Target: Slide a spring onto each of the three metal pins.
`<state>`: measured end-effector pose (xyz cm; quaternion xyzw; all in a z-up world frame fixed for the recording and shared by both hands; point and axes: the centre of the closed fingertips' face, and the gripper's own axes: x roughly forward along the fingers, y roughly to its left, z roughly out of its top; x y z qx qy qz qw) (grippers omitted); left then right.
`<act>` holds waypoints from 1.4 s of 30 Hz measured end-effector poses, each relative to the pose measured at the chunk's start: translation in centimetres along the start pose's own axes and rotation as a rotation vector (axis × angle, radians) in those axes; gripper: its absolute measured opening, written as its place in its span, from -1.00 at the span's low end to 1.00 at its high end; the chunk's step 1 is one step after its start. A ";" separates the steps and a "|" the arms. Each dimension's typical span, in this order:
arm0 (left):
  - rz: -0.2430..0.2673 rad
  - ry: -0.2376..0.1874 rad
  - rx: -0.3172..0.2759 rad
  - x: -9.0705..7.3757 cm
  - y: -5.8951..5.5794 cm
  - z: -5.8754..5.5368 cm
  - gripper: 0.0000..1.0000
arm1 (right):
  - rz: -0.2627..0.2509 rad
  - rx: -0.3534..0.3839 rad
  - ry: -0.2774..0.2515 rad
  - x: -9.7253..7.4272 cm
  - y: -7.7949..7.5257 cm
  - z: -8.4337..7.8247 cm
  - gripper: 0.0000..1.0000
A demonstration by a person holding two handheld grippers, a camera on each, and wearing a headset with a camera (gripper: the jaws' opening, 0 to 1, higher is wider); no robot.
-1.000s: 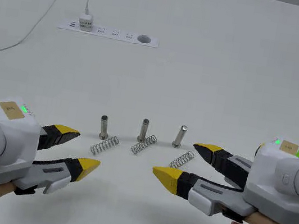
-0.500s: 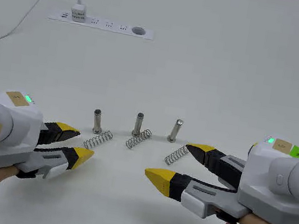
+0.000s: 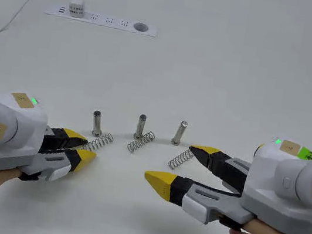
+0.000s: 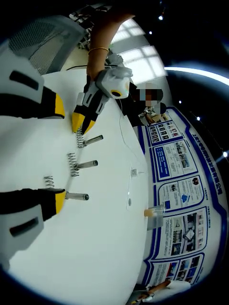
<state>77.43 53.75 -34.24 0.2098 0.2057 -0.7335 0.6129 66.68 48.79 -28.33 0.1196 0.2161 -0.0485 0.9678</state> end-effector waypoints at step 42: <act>-0.045 -0.232 0.090 -4.2 -5.0 6.4 -0.80 | 0.134 0.172 -0.134 0.1 2.6 4.9 0.01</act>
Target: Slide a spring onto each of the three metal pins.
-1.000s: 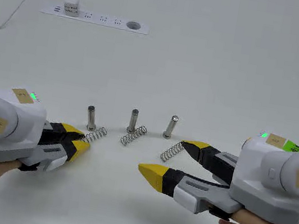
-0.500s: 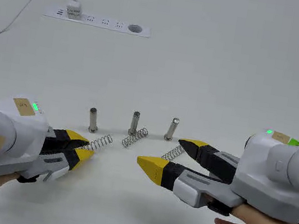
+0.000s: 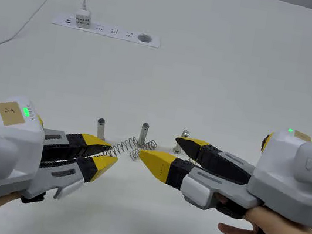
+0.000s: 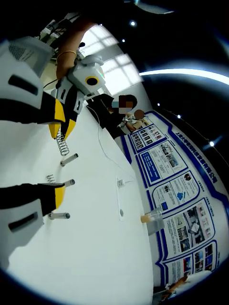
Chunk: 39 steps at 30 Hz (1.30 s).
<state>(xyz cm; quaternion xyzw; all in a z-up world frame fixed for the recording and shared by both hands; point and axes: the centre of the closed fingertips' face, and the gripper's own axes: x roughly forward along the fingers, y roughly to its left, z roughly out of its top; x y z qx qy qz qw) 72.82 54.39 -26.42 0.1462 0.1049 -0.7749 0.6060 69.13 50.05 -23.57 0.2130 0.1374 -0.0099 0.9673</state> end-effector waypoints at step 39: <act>-0.050 -0.206 0.121 -1.4 -2.9 5.7 -0.79 | 0.235 0.213 -0.110 0.2 4.3 3.1 -0.74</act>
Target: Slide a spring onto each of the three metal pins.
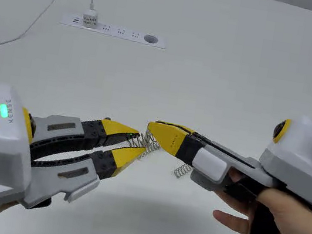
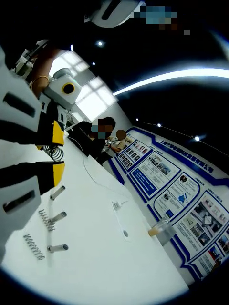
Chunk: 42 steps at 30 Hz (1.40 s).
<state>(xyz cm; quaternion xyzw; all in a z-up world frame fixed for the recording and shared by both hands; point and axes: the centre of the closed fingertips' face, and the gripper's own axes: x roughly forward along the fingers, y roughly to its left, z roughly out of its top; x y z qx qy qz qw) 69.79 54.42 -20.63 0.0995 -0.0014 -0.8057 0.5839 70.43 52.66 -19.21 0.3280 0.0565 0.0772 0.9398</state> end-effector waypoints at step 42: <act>0.192 0.237 -0.223 -3.8 2.4 -6.6 0.29 | -0.230 -0.661 0.142 4.6 -2.7 -0.6 -0.76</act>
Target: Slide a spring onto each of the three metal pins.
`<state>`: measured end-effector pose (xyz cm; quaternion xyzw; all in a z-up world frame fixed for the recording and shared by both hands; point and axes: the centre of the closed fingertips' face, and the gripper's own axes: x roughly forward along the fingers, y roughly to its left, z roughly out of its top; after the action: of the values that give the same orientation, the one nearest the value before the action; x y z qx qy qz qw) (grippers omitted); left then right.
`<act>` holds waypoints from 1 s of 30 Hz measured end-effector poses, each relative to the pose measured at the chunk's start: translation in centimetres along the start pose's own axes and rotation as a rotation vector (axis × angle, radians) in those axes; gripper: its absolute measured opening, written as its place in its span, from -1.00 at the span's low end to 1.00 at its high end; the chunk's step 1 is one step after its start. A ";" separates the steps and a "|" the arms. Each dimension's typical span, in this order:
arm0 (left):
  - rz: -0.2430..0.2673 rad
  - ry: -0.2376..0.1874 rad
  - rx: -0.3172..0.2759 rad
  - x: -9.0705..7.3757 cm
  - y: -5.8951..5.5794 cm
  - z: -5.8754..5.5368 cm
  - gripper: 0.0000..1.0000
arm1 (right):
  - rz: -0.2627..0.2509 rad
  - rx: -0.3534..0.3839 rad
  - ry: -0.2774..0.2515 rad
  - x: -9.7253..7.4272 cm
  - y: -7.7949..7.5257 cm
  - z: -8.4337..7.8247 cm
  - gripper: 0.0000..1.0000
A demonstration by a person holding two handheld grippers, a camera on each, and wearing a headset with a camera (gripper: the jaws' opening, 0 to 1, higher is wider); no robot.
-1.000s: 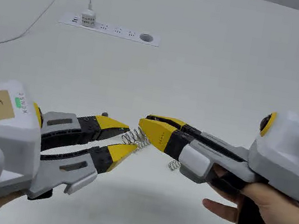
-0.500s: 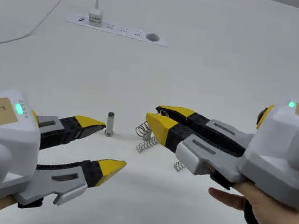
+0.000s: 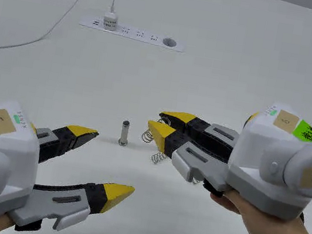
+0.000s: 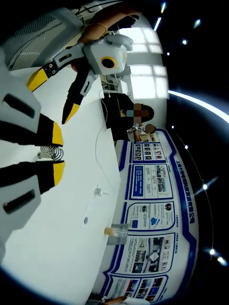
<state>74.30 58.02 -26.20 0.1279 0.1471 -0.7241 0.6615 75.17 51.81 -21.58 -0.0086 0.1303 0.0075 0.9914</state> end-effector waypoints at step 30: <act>0.022 -0.022 -0.056 0.1 0.4 -0.3 0.98 | -0.038 -0.091 0.073 5.5 -0.9 -1.9 -0.76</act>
<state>74.64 57.99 -26.57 0.1029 0.1584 -0.7137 0.6745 80.02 50.94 -24.85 -0.0565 0.1658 -0.0056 0.9845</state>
